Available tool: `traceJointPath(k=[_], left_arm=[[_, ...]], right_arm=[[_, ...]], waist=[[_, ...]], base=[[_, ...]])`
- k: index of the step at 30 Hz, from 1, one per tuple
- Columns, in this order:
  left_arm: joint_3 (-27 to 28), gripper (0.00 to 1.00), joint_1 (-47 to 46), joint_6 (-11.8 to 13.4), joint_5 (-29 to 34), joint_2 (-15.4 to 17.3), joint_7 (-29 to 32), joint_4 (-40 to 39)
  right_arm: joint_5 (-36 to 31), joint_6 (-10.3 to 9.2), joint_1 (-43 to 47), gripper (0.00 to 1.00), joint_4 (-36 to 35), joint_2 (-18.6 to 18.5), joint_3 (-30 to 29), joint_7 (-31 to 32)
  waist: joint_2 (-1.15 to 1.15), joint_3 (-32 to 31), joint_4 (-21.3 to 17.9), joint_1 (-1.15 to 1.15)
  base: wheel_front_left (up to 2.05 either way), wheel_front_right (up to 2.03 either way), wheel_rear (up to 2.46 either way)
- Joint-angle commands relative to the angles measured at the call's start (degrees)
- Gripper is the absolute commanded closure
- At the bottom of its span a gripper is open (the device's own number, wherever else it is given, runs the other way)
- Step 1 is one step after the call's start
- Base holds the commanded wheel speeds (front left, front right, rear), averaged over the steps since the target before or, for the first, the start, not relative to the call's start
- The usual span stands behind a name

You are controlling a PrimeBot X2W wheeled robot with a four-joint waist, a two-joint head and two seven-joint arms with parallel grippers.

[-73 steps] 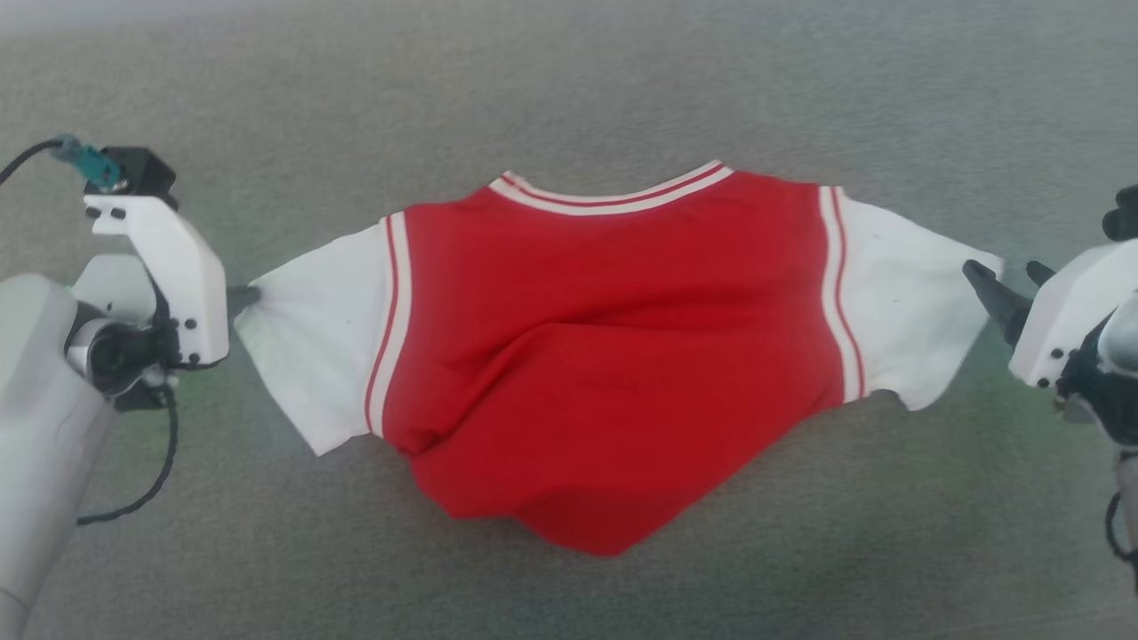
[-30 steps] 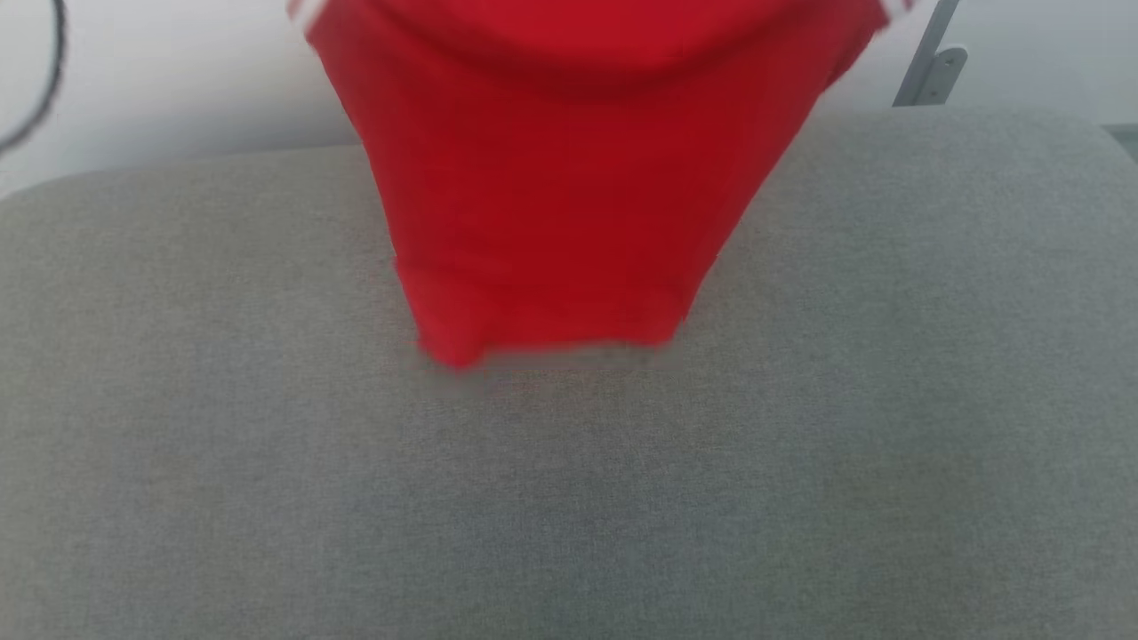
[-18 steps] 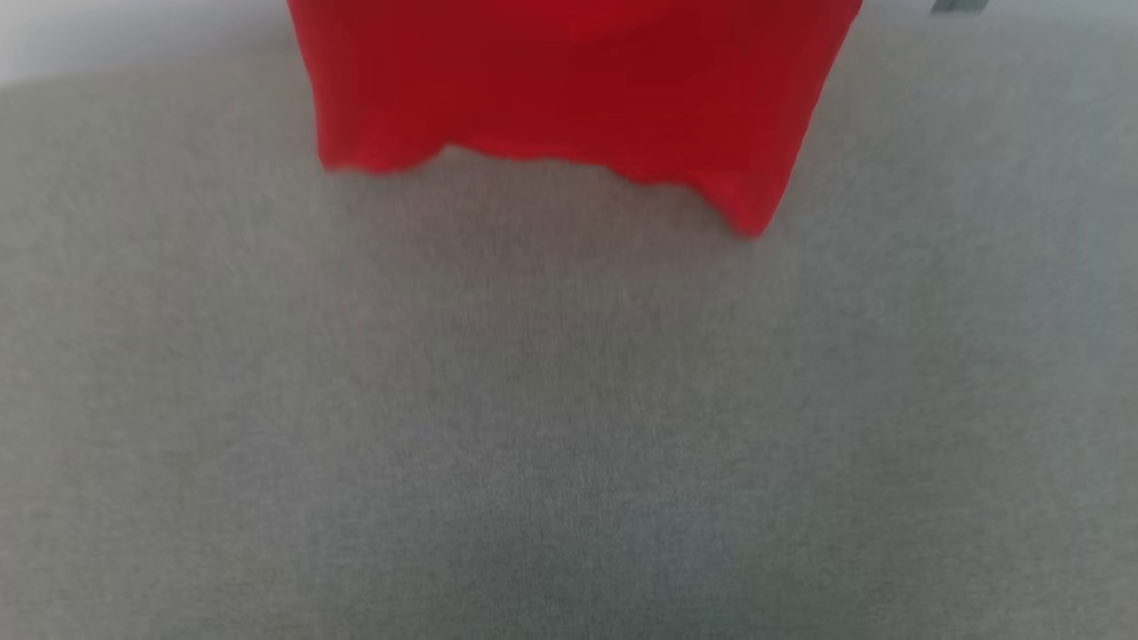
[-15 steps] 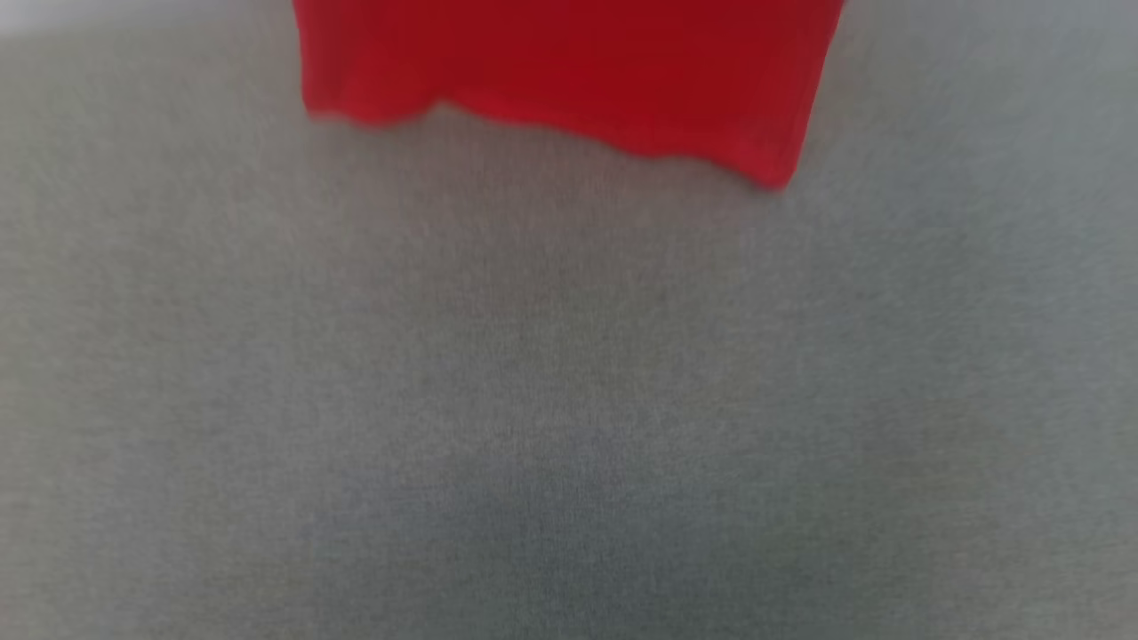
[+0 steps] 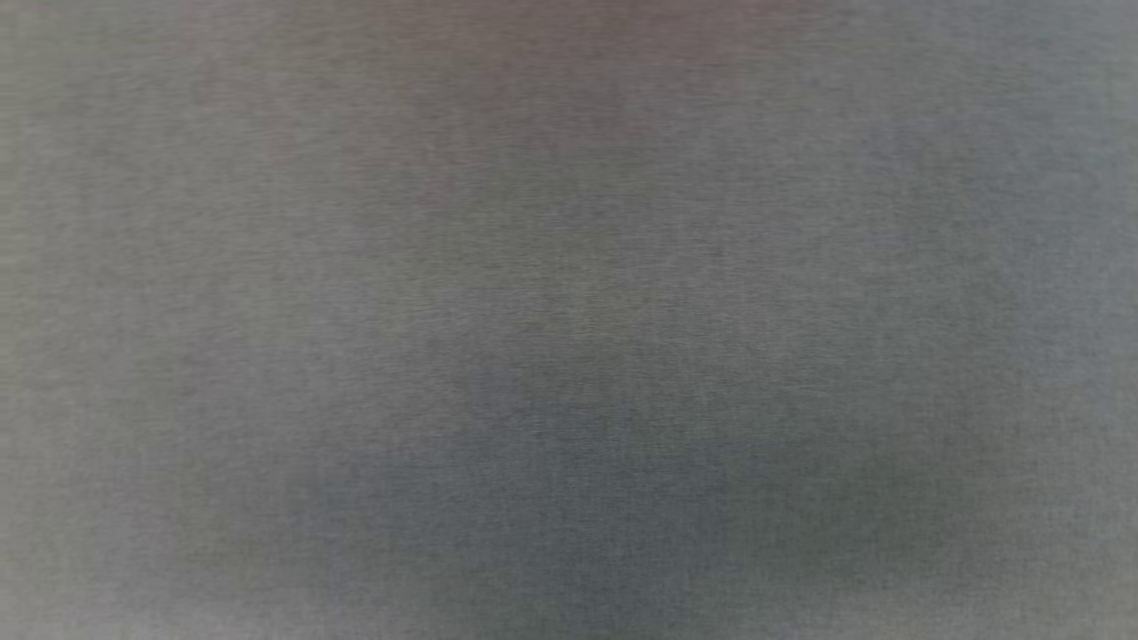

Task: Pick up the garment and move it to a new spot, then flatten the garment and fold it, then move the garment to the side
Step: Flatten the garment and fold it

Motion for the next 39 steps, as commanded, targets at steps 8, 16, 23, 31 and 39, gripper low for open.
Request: traceJointPath(k=[8, 16, 23, 31, 39], left_arm=[[-4.88, 1.0, 14.54, -0.95, -3.69, -1.17, 3.07, -3.42], [-11.0, 1.0, 35.26, -0.93, -12.15, 5.88, 12.08, -16.3], [-12.72, 1.0, 54.68, 2.33, -17.72, 13.58, 16.27, -29.29], [-15.71, 1.0, 74.59, 12.2, -22.01, 24.46, 18.78, -49.45], [-16.46, 1.0, 86.55, 21.75, -27.92, 31.7, 20.05, -60.4]], right_arm=[[7.28, -0.13, 10.42, 1.0, 3.34, 0.18, 5.44, -0.14], [26.35, -0.12, 25.85, 1.0, 0.97, -2.51, 18.28, 4.43], [41.38, -0.11, 42.59, 1.0, -16.53, -13.53, 28.35, 12.39], [47.48, -0.11, 62.59, 1.0, -33.42, -26.47, 30.61, 17.57], [51.53, -0.11, 76.9, 1.0, -41.07, -32.77, 30.69, 22.44]], waist=[[0.0, -4.65, 2.31, 0.0], [0.0, -11.35, 2.85, 0.0], [0.0, -15.39, 3.28, 0.0], [0.0, -17.75, 3.68, 0.0], [0.0, -17.97, 3.18, 0.0]], base=[[0.0, 0.0, 0.0], [0.0, 0.0, 0.0], [0.0, 0.0, 0.0], [0.0, 0.0, 0.0], [0.0, 0.0, 0.0]])
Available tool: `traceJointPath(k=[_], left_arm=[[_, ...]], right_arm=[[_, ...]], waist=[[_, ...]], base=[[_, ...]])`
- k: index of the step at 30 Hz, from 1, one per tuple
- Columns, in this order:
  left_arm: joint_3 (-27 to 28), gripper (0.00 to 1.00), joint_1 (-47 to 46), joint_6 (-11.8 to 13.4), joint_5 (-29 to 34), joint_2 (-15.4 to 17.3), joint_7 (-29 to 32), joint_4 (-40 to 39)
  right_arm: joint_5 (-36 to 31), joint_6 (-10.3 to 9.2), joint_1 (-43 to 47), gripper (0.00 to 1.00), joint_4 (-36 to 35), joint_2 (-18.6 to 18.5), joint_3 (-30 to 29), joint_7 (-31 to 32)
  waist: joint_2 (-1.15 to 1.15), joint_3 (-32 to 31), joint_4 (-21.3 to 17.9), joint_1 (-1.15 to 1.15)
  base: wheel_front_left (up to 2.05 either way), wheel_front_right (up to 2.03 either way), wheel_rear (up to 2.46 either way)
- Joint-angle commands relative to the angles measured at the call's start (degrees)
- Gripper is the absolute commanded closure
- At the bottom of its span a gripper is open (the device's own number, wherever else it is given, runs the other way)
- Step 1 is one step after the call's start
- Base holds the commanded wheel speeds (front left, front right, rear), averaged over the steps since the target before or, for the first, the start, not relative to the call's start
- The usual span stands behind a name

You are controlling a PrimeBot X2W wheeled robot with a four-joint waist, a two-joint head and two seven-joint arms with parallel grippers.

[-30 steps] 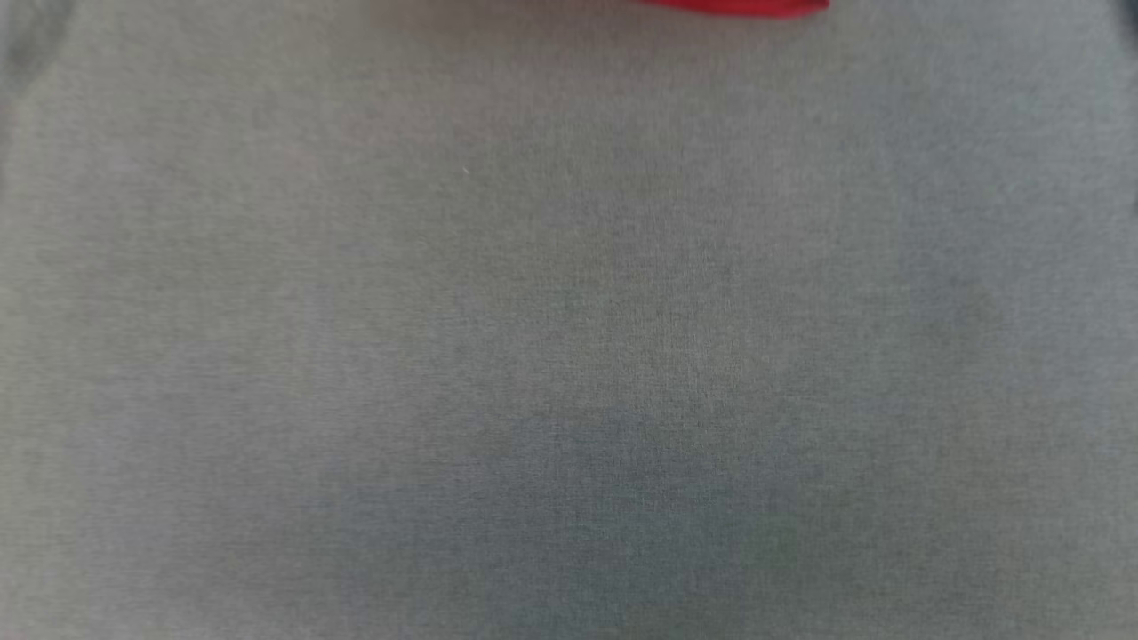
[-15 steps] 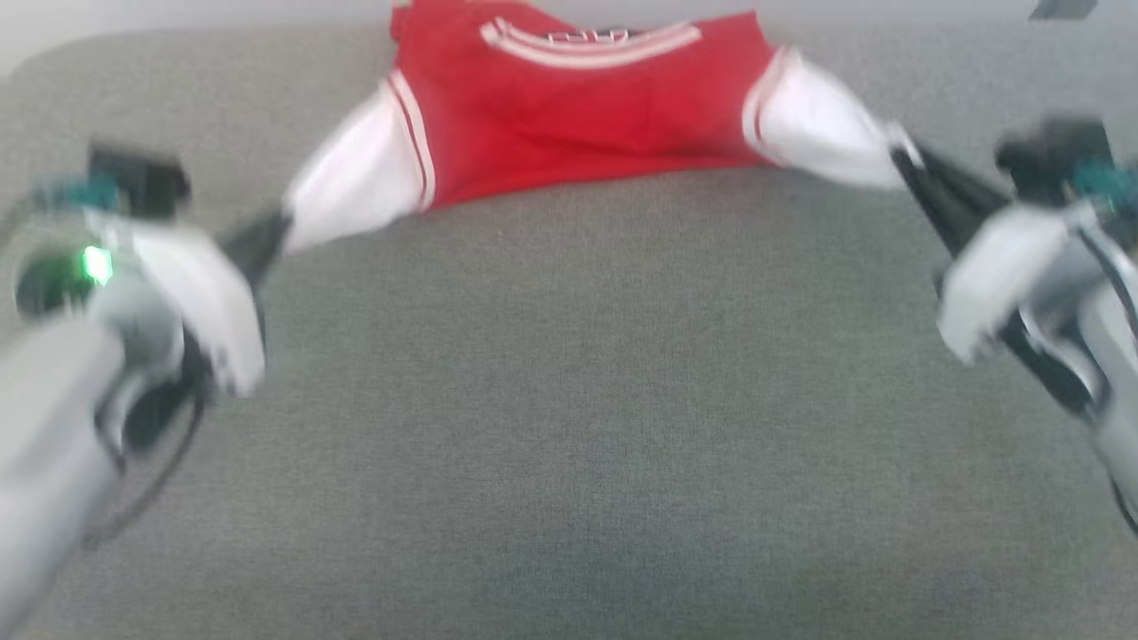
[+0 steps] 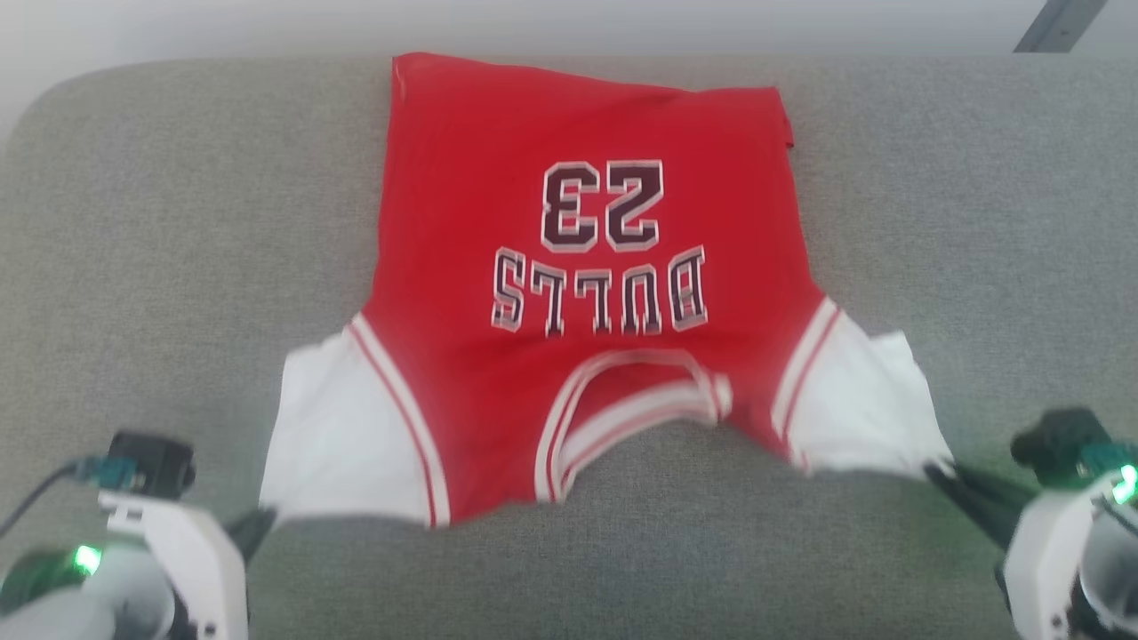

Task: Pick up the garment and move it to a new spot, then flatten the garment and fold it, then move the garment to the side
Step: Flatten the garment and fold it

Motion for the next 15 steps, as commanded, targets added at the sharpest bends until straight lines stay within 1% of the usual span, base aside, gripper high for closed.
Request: traceJointPath(k=[1, 5, 8, 11, 13, 15], left_arm=[[0.03, 1.0, 2.7, 1.77, -1.7, 1.33, 0.12, -1.5], [1.05, 1.0, 6.67, 5.16, -4.47, 4.28, -1.71, -4.14], [1.75, 1.0, 8.78, 7.55, -5.4, 6.21, -3.25, -5.73], [2.52, 1.0, 10.35, 8.45, -7.11, 6.32, -4.77, -7.49], [2.42, 1.0, 10.79, 8.89, -6.96, 6.6, -5.12, -7.94], [2.57, 1.0, 11.49, 9.31, -7.9, 5.94, -5.6, -9.08]], right_arm=[[1.05, -0.08, 2.68, 1.0, -1.28, -1.0, -0.43, 1.17], [2.6, -0.08, 7.78, 1.0, -2.95, -3.2, -2.27, 3.19], [3.8, -0.08, 11.6, 1.0, -4.0, -4.53, -3.81, 5.12], [4.57, -0.09, 14.84, 1.0, -4.65, -5.09, -6.0, 6.7], [4.52, -0.09, 15.68, 1.0, -5.05, -4.95, -6.62, 6.98], [4.59, -0.09, 17.23, 1.0, -5.44, -4.24, -7.81, 8.02]], waist=[[0.0, 0.18, -0.13, 0.0], [0.0, 0.58, -0.14, 0.0], [0.0, 0.88, 0.04, 0.0], [0.0, 1.24, 0.12, 0.0], [0.0, 1.4, 0.12, 0.0], [0.0, 1.71, 0.21, 0.0]], base=[[0.0, 0.0, 0.0], [0.0, 0.0, 0.0], [0.0, 0.0, 0.0], [0.0, 0.0, 0.0], [0.0, 0.0, 0.0], [0.0, 0.0, 0.0]])
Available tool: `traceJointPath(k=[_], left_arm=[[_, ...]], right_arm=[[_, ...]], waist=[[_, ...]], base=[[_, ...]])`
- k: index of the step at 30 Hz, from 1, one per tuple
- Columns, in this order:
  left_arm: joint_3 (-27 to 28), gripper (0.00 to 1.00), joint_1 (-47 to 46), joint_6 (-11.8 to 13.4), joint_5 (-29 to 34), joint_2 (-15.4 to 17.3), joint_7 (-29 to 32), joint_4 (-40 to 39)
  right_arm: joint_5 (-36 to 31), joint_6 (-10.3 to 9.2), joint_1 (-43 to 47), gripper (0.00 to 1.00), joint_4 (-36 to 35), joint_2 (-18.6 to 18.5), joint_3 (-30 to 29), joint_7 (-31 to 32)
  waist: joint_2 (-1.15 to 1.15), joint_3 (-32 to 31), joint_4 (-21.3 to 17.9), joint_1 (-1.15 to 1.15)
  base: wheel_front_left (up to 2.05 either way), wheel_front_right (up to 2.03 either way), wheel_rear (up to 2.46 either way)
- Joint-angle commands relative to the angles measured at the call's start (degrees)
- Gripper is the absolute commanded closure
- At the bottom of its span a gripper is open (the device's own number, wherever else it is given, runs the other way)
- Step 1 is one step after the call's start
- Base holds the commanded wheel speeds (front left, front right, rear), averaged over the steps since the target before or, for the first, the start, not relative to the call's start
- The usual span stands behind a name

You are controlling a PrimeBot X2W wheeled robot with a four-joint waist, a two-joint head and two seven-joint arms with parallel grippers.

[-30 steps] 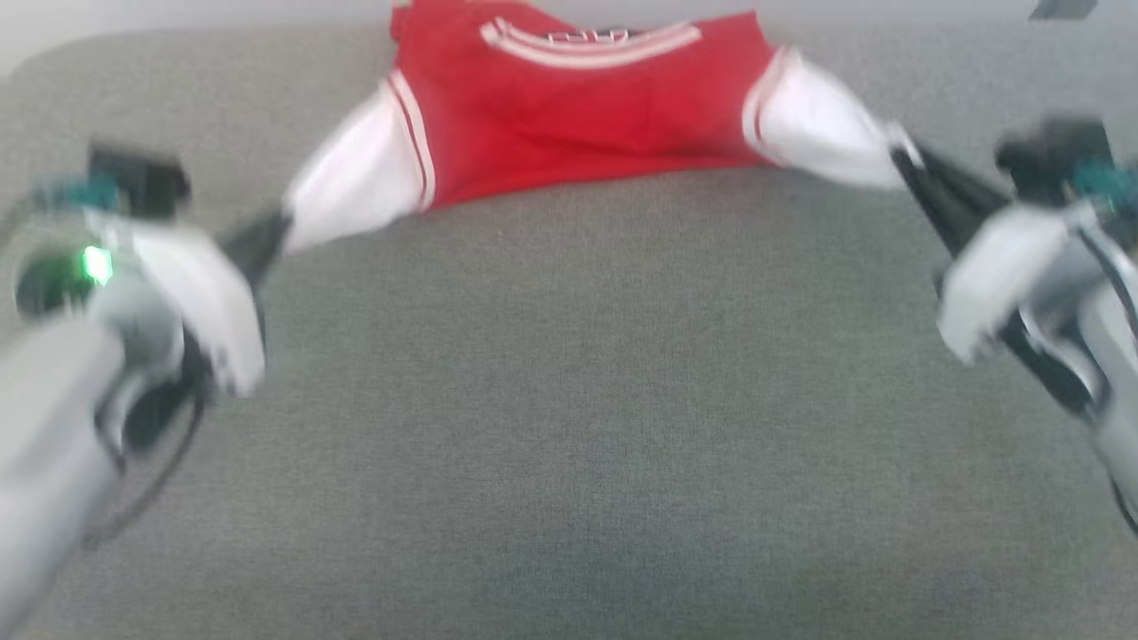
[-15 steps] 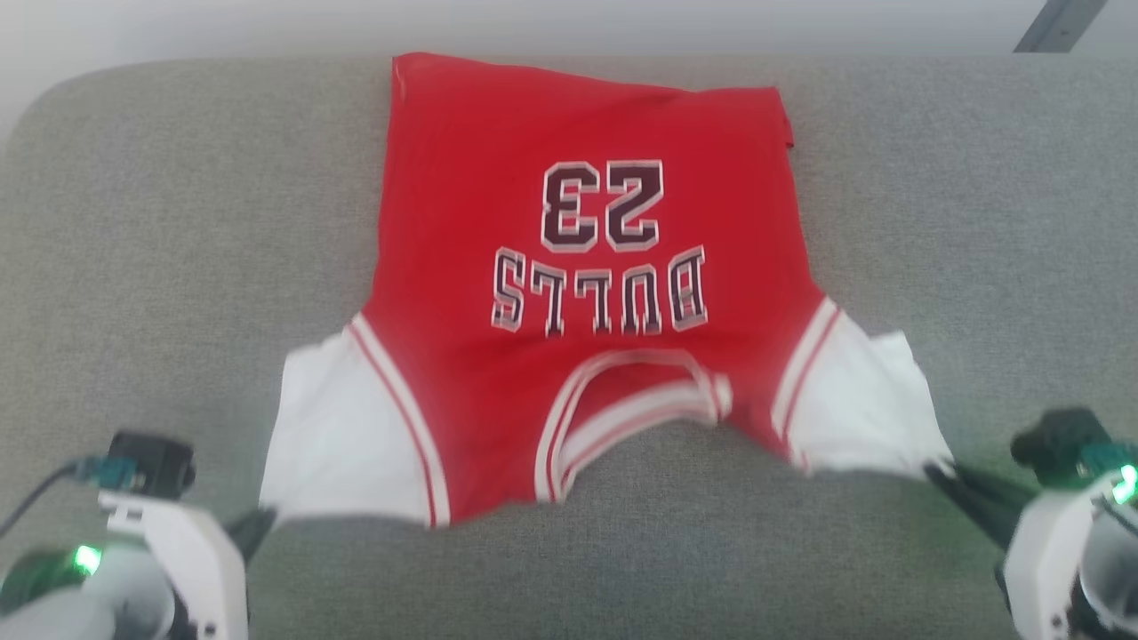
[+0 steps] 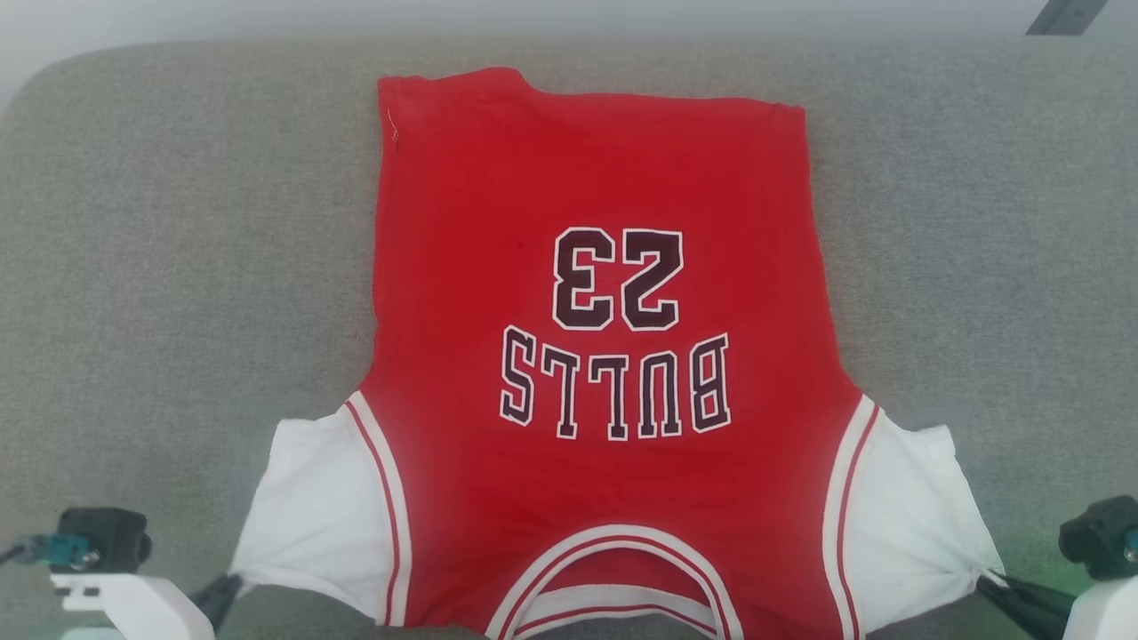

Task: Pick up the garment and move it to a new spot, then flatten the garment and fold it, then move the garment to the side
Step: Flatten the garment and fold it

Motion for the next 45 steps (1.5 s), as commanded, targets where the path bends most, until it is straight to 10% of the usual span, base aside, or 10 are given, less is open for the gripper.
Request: traceJointPath(k=[1, 25, 26, 27, 45], left_arm=[[-0.1, 1.0, 0.81, 0.55, -0.39, -0.22, -0.31, -0.43], [0.77, 1.0, 3.7, 6.64, -2.89, -0.96, -1.63, -3.42], [0.71, 1.0, 3.52, 6.59, -2.54, -1.12, -1.84, -3.56], [0.69, 1.0, 3.32, 6.47, -2.29, -1.46, -2.05, -3.7], [-1.26, 1.0, -3.49, 3.94, 4.4, -6.73, -0.92, -3.94]], right_arm=[[-0.12, -0.1, 1.58, 1.0, 0.06, 0.48, 0.0, 1.11], [-1.11, -0.21, 9.85, 0.99, -1.9, 5.6, -10.97, 16.67], [-1.64, -0.35, 9.77, 0.24, -1.56, 6.19, -11.96, 17.05], [-2.01, -0.35, 9.66, 0.0, -1.56, 6.85, -12.73, 17.53], [-12.78, -0.07, -6.26, 0.0, -14.43, 18.96, -30.93, 22.48]], waist=[[0.0, 0.2, 0.06, 0.0], [0.0, 1.1, 1.26, 0.0], [0.0, 1.0, 1.28, 0.0], [0.0, 0.87, 1.32, 0.0], [0.0, 2.02, 4.15, 0.0]], base=[[0.0, 0.0, 0.0], [0.0, 0.0, 0.0], [0.0, 0.0, 0.0], [0.0, 0.0, 0.0], [0.0, 0.0, 0.0]])
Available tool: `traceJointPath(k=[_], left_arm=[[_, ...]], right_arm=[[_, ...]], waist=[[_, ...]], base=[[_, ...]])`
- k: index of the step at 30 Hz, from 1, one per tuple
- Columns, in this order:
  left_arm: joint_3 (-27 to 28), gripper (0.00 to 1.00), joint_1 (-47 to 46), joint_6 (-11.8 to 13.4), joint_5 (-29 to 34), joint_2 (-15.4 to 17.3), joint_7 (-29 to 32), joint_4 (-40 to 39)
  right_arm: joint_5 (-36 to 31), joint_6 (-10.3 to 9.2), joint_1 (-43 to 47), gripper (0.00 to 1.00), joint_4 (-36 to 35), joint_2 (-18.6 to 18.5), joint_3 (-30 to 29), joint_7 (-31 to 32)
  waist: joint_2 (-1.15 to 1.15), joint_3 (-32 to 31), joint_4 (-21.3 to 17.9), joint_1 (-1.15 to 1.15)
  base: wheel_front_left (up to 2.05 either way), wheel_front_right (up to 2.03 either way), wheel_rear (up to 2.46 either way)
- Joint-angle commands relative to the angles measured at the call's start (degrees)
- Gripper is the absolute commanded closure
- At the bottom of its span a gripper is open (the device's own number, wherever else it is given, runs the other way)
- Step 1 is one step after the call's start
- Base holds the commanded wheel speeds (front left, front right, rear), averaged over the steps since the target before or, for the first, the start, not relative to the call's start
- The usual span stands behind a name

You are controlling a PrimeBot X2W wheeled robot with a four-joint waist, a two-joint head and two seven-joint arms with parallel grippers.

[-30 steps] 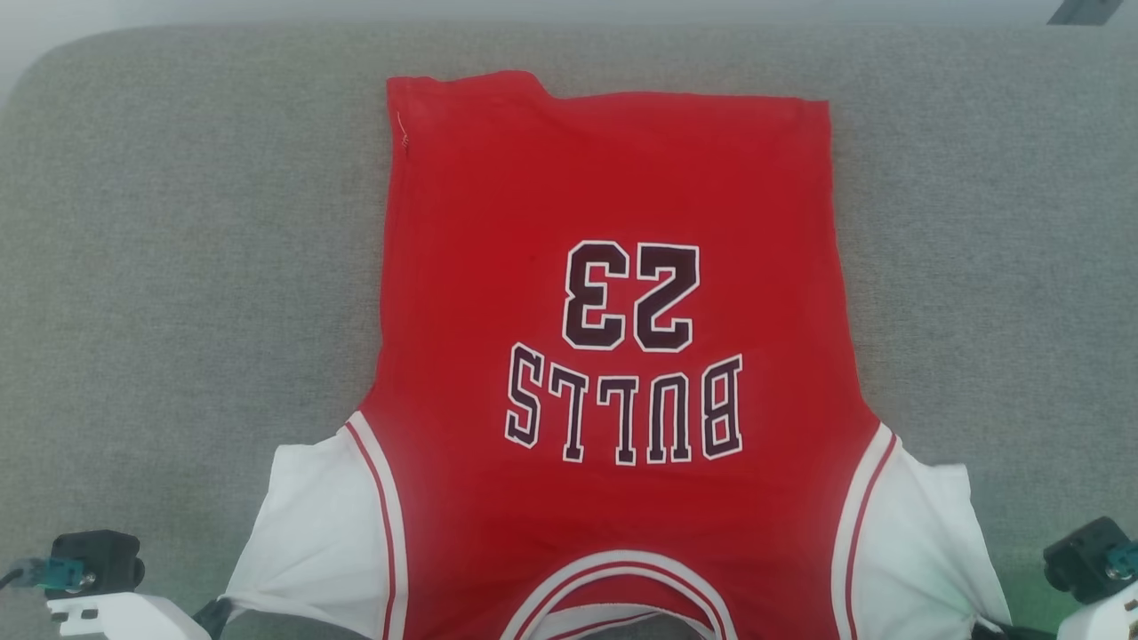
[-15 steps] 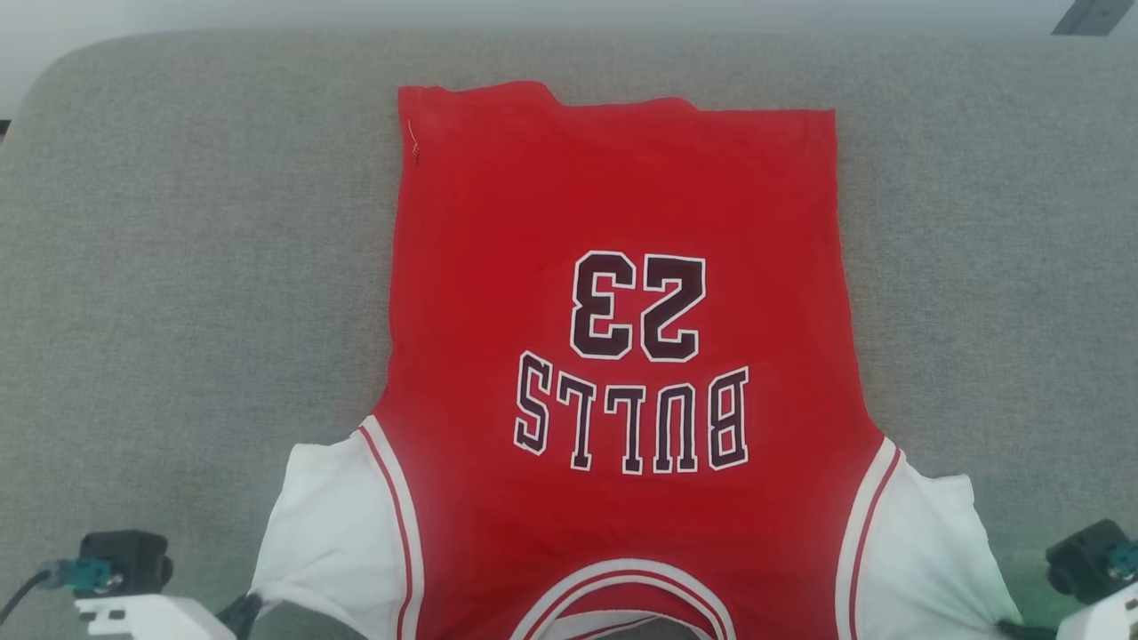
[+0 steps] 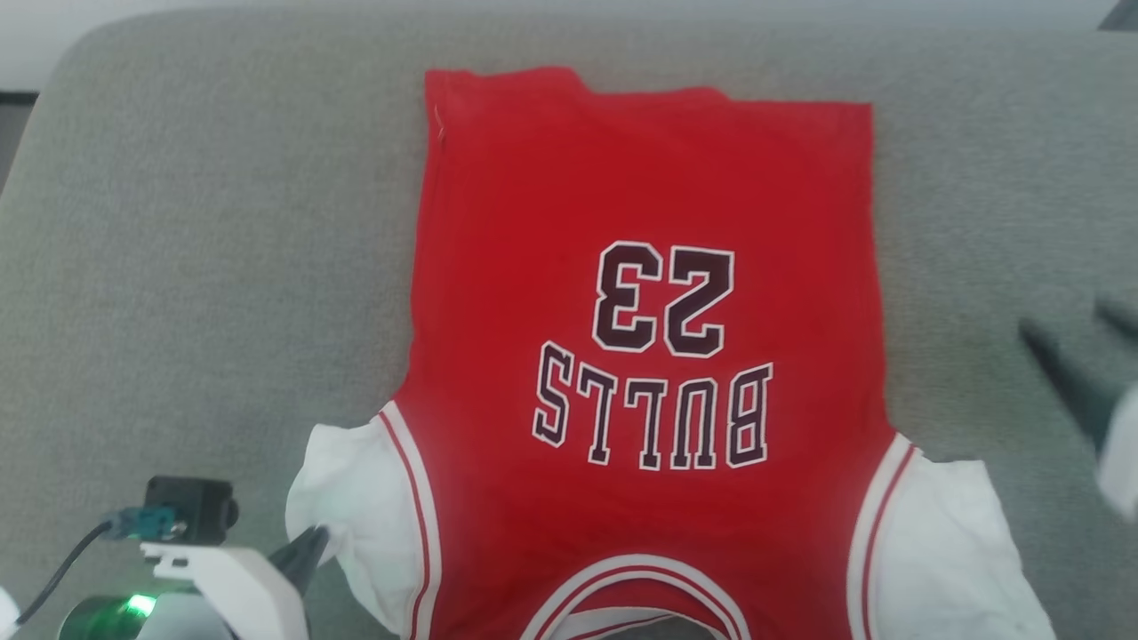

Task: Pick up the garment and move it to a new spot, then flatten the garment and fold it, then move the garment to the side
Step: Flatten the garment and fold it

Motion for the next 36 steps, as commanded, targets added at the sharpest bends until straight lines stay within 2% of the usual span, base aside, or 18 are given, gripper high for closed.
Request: traceJointPath(k=[1, 5, 9, 13, 19, 26, 27, 28, 36], left_arm=[[-0.13, 1.0, -0.58, -0.14, 0.44, -0.19, 0.16, 0.16], [-0.68, 1.0, -3.08, -1.38, 2.12, -2.13, 0.65, 0.79], [-1.17, 1.0, -5.84, -2.82, 3.92, -4.24, 1.31, 1.87], [-1.62, 1.0, -8.15, -4.31, 4.82, -6.23, 1.74, 3.33], [-2.23, 1.0, -10.57, -6.33, 5.83, -9.26, 2.18, 5.74], [-2.99, 1.0, -11.91, -8.76, 6.09, -12.15, 1.98, 9.54], [-3.07, 1.0, -11.92, -8.9, 6.1, -12.37, 1.9, 9.96], [-3.04, 1.0, -11.83, -9.09, 6.03, -12.55, 1.88, 10.37], [-2.09, 1.0, -11.1, -9.66, 5.2, -12.45, 0.62, 12.62]], right_arm=[[-0.5, -0.02, -1.16, 0.0, 0.69, 0.91, 0.18, -0.51], [-5.85, -0.01, -14.69, 0.0, 10.07, 5.91, 1.48, -4.74], [-8.96, -0.02, -26.95, 0.0, 23.83, 8.67, 3.79, -6.86], [-11.0, -0.02, -37.77, 0.0, 37.37, 10.62, 4.74, -6.35], [-13.22, -0.02, -49.53, 0.0, 53.99, 11.25, 5.73, -3.04], [-15.91, 0.0, -55.96, 0.0, 70.35, 12.19, 5.48, 8.77], [-16.41, 0.0, -56.27, 0.75, 71.4, 12.41, 6.09, 9.97], [-16.71, 0.0, -56.56, 1.0, 72.19, 12.48, 6.61, 10.86], [-14.69, -0.04, -56.37, 1.0, 68.87, 11.09, 12.92, 9.34]], waist=[[0.0, 0.81, 0.62, 0.0], [0.0, 3.22, 2.41, 0.0], [0.0, 5.9, 4.63, 0.0], [0.0, 8.1, 6.71, 0.0], [0.0, 10.85, 10.11, 0.0], [0.0, 12.42, 12.77, 0.0], [0.0, 12.43, 12.85, 0.0], [0.0, 12.4, 12.86, 0.0], [0.0, 10.02, 10.02, 0.0]], base=[[0.0, 0.0, 0.0], [0.0, 0.0, 0.0], [0.0, 0.0, 0.0], [0.0, 0.0, 0.0], [0.0, 0.0, 0.0], [0.0, 0.0, 0.0], [0.0, 0.0, 0.0], [0.0, 0.0, 0.0], [0.0, 0.0, 0.0]])
